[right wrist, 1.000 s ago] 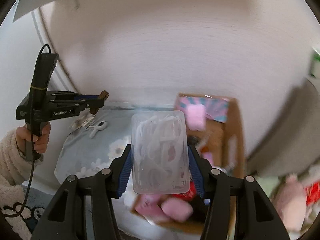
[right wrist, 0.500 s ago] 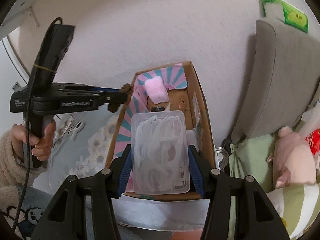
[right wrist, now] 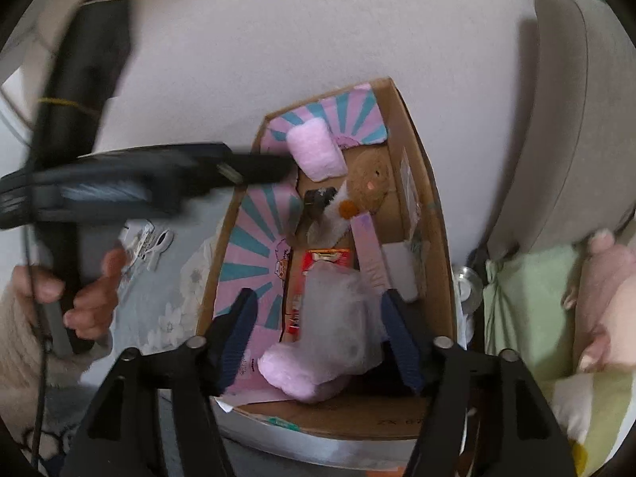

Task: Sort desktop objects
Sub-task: 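Open both grippers to drop the scrunchie and clear box into the box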

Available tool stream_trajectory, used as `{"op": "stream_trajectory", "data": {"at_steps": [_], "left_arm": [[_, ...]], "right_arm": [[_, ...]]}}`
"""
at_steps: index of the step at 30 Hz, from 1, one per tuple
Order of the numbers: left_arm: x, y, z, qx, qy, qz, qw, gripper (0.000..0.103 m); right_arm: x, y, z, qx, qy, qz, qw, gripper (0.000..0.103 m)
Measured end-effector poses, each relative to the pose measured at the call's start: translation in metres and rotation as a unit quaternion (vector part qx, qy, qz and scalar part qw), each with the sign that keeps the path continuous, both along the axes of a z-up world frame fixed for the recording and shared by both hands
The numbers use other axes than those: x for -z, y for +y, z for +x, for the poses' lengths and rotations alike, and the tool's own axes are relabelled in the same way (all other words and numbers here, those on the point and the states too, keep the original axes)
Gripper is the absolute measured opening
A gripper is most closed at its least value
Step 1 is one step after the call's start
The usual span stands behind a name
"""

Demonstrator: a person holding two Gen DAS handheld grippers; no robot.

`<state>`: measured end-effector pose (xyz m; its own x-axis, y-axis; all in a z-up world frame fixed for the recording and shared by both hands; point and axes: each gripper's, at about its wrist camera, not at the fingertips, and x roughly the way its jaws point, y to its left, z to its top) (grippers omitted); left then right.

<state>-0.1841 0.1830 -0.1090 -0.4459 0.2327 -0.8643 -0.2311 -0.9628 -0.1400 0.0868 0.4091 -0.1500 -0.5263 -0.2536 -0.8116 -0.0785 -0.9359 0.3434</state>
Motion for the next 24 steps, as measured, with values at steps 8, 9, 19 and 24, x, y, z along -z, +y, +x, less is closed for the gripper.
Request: {"op": "stream_trajectory", "data": {"at_steps": [8, 9, 19, 24], "left_arm": [[-0.022, -0.044, 0.013, -0.06, 0.018, 0.018, 0.9979, 0.101], [-0.024, -0.048, 0.015, -0.062, 0.019, 0.019, 0.9977, 0.101], [-0.045, -0.063, 0.044, -0.069, 0.052, -0.021, 0.996, 0.101], [-0.053, -0.07, 0.062, -0.062, 0.063, -0.024, 0.9958, 0.101]], "right_arm": [[-0.035, -0.004, 0.034, 0.027, 0.093, 0.032, 0.995, 0.061], [-0.039, -0.005, 0.036, 0.029, 0.104, 0.04, 0.993, 0.062], [-0.062, -0.031, 0.031, 0.047, 0.126, 0.101, 0.986, 0.062], [-0.069, -0.044, 0.038, 0.051, 0.14, 0.112, 0.982, 0.062]]}}
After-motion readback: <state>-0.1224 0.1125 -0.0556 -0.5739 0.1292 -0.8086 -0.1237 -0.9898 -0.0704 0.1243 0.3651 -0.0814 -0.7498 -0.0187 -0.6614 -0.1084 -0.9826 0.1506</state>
